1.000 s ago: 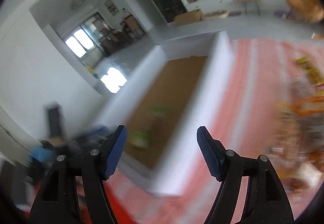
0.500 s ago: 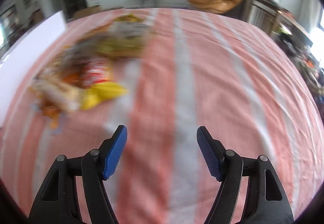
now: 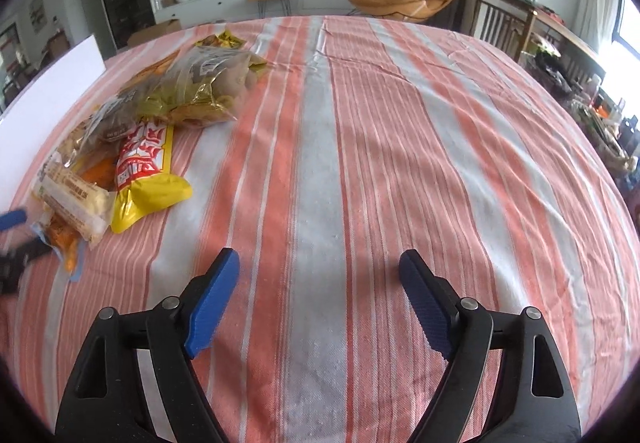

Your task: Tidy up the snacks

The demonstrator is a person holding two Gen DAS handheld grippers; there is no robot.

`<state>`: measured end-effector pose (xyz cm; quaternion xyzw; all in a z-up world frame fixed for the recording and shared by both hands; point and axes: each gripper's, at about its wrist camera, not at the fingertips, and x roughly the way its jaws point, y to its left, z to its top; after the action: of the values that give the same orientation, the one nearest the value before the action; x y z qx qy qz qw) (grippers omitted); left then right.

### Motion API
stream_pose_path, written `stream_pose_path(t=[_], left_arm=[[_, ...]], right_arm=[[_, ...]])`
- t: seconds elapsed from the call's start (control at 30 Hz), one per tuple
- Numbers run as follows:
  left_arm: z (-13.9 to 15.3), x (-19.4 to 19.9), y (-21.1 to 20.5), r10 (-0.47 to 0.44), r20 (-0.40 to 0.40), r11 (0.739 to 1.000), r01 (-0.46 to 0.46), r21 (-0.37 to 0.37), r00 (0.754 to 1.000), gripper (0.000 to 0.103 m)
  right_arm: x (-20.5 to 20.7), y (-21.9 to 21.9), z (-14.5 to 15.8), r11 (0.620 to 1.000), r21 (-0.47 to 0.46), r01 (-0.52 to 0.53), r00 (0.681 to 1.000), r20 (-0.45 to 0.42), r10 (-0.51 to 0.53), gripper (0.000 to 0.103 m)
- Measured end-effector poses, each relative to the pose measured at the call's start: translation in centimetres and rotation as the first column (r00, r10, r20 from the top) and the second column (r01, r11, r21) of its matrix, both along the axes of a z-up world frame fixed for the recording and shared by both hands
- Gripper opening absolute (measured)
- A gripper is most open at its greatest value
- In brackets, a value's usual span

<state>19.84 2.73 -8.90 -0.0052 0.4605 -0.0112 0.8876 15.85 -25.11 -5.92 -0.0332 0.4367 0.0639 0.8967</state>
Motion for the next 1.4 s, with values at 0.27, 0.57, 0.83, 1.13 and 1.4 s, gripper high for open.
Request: stream_pose_path(t=[0.27,0.57,0.83,1.13,1.4], left_arm=[[-0.2,2.3,1.2,0.024,0.001,1.0,-0.024,-0.001,1.0,0.103],[-0.1,2.3,1.1,0.024,0.0,1.0,-0.024,0.001,1.0,0.103],[-0.1,2.4,1.2,0.025,0.0,1.0,-0.025,0.001,1.0,0.103],[-0.1,2.4,1.2,0.025,0.0,1.0,-0.025,0.001,1.0,0.103],[-0.2,2.4,1.2,0.025,0.0,1.0,-0.025,0.001,1.0,0.103]], right_arm=[[0.0,0.0,-0.1,1.0,-0.003,0.005,1.0,-0.001,-0.005,0.086],[0.0,-0.1,-0.1,1.0,-0.001,0.005,1.0,-0.001,-0.005,0.087],[0.0,0.0,-0.1,1.0,-0.002,0.005,1.0,-0.001,-0.005,0.087],[0.0,0.0,-0.1,1.0,-0.002,0.005,1.0,0.0,-0.005,0.087],[0.0,0.0,-0.1,1.0,-0.001,0.006,1.0,0.0,-0.006,0.087]])
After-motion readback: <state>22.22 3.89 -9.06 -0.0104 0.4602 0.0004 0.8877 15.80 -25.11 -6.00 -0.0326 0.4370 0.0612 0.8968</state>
